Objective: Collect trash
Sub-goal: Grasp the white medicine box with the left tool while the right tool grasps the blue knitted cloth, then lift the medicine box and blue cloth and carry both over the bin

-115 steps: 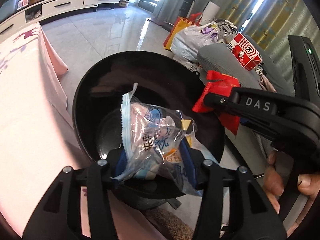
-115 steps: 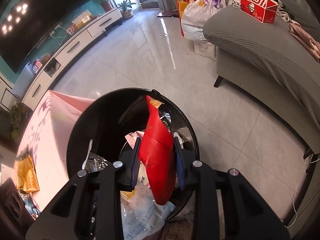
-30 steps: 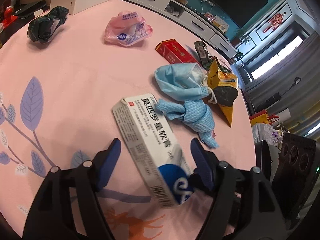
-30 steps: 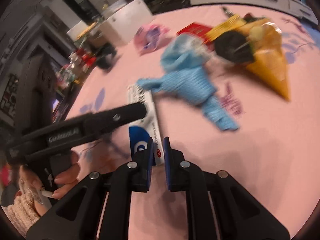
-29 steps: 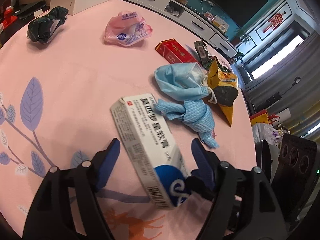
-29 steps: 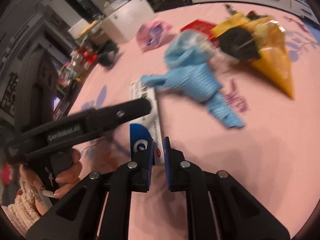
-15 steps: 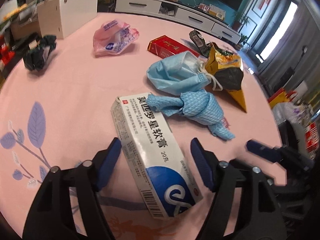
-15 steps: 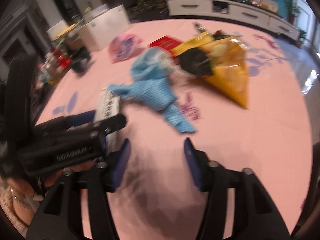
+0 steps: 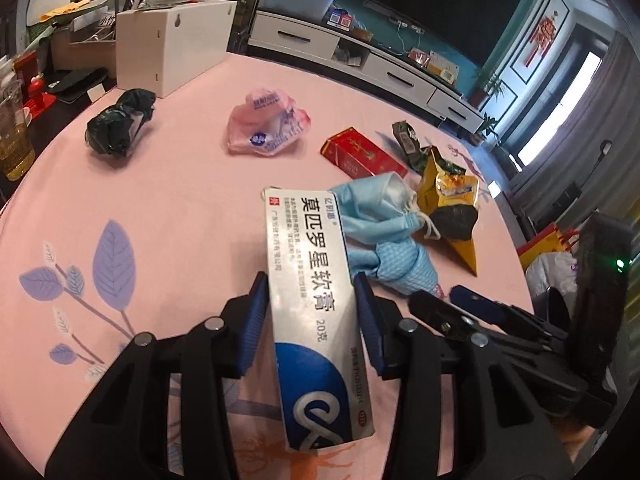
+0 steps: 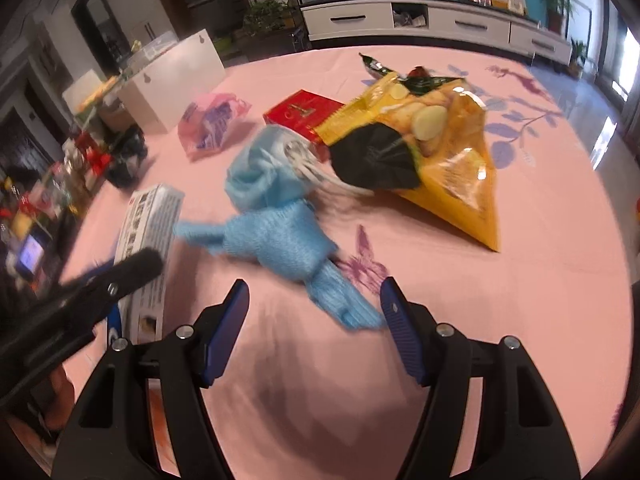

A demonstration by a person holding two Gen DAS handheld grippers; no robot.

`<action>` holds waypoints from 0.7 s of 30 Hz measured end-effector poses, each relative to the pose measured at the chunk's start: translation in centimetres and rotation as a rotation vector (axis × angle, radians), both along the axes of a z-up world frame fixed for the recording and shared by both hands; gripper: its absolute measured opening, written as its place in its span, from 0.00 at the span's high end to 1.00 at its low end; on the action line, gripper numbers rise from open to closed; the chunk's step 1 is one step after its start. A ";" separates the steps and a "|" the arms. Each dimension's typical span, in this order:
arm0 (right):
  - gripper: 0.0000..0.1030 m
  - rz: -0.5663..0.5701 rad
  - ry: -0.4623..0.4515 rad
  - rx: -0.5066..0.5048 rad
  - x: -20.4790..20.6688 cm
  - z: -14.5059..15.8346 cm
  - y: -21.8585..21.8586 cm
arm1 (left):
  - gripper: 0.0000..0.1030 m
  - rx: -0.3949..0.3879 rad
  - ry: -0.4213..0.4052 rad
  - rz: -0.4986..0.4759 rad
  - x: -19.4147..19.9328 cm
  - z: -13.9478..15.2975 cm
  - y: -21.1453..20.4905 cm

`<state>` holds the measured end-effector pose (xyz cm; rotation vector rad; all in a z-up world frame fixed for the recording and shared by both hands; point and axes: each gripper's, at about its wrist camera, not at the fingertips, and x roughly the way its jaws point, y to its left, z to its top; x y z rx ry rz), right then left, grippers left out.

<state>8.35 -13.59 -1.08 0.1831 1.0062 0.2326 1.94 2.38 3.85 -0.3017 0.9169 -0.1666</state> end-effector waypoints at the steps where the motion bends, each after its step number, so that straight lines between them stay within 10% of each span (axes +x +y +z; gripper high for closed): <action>1: 0.35 -0.007 0.006 0.016 0.6 -0.1 0.3 | 0.57 -0.012 0.004 0.007 0.0 0.0 0.4; 7: 0.35 -0.026 0.010 -0.008 2.7 -0.9 2.3 | 0.57 -0.037 -0.001 0.016 -0.1 0.6 1.0; 11: 0.64 -0.021 -0.060 -0.098 2.3 -1.3 3.4 | 0.57 -0.043 -0.009 0.018 -0.2 0.8 1.1; 21: 0.69 -0.005 -0.050 -0.106 -1.1 0.6 2.1 | 0.56 -0.051 -0.010 -0.007 -0.6 1.0 0.4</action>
